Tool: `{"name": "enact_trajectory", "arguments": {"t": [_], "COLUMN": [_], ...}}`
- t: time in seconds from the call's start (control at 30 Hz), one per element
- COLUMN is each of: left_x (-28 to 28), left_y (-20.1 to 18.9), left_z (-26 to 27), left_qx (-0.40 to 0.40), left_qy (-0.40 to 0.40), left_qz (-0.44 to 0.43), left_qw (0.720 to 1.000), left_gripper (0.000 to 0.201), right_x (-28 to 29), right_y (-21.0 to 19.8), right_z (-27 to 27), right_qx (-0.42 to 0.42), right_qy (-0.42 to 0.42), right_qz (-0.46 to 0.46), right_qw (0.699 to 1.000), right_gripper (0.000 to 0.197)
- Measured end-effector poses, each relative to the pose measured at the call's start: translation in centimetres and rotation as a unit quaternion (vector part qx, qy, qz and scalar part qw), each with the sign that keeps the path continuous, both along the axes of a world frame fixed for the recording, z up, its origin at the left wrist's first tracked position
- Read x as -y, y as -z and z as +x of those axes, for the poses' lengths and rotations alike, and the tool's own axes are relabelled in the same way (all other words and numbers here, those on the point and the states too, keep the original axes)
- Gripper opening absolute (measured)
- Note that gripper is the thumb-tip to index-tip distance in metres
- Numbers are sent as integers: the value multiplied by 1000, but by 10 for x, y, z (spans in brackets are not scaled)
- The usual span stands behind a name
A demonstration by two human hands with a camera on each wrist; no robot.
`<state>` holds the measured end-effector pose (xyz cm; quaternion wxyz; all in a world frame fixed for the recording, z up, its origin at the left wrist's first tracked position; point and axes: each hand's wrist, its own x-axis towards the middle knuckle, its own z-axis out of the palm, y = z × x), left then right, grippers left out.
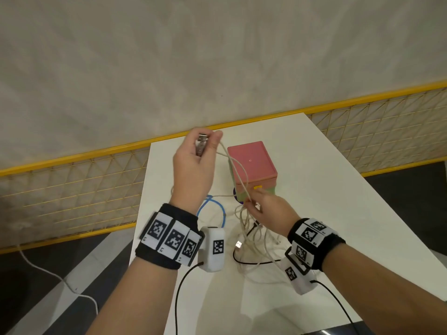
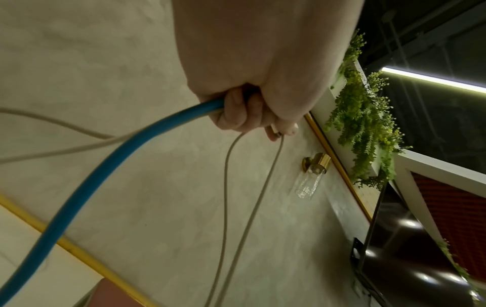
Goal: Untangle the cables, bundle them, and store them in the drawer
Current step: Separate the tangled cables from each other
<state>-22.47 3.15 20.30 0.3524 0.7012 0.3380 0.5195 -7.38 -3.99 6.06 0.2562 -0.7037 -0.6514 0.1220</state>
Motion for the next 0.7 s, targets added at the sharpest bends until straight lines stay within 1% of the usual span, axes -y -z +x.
{"name": "enact_trajectory", "arguments": {"t": [0.07, 0.1, 0.17, 0.2, 0.23, 0.27, 0.33, 0.37, 0.4, 0.43, 0.47, 0.5, 0.57, 0.6, 0.7], "left_x": [-11, -17, -24, -24, -21, -15, -1, 5, 10, 11, 10, 8, 5, 4, 4], "left_y": [5, 10, 18, 21, 23, 25, 29, 32, 37, 41, 43, 44, 43, 43, 41], "left_z": [-9, -13, -21, -23, -23, -21, -10, -3, 3, 9, 12, 14, 17, 17, 16], "left_qx": [-4, -21, -93, -143, -193, -232, -295, -334, -380, -427, -461, -473, -455, -437, -373], "left_qy": [-49, -78, -120, -127, -114, -82, 24, 77, 113, 129, 127, 116, 91, 82, 40], "left_qz": [8, 12, 21, 32, 49, 68, 83, 73, 59, 49, 51, 63, 96, 113, 144], "left_qw": [999, 997, 988, 981, 973, 967, 952, 937, 916, 893, 877, 871, 881, 888, 916], "left_gripper": [17, 15, 13, 21, 33, 42, 50, 51, 49, 44, 38, 31, 25, 23, 13], "right_x": [1, 2, 5, 8, 10, 11, 10, 9, 8, 7, 8, 10, 13, 14, 12], "right_y": [-5, -9, -18, -23, -29, -34, -44, -47, -49, -51, -51, -51, -48, -46, -39], "right_z": [10, 15, 23, 25, 27, 27, 25, 22, 21, 19, 18, 18, 15, 14, 17], "right_qx": [-13, -14, -15, -18, -14, 1, 44, 61, 69, 70, 60, 40, 2, -12, -41], "right_qy": [15, 17, 21, 22, 21, 16, -2, -16, -28, -31, -27, -21, -8, -3, 13], "right_qz": [-26, -41, -53, -48, -41, -36, -31, -25, -19, -14, -4, 19, 60, 62, 13], "right_qw": [999, 999, 998, 998, 999, 999, 999, 998, 997, 997, 998, 999, 998, 998, 999], "right_gripper": [28, 31, 32, 31, 30, 29, 25, 23, 21, 20, 21, 24, 33, 31, 22]}}
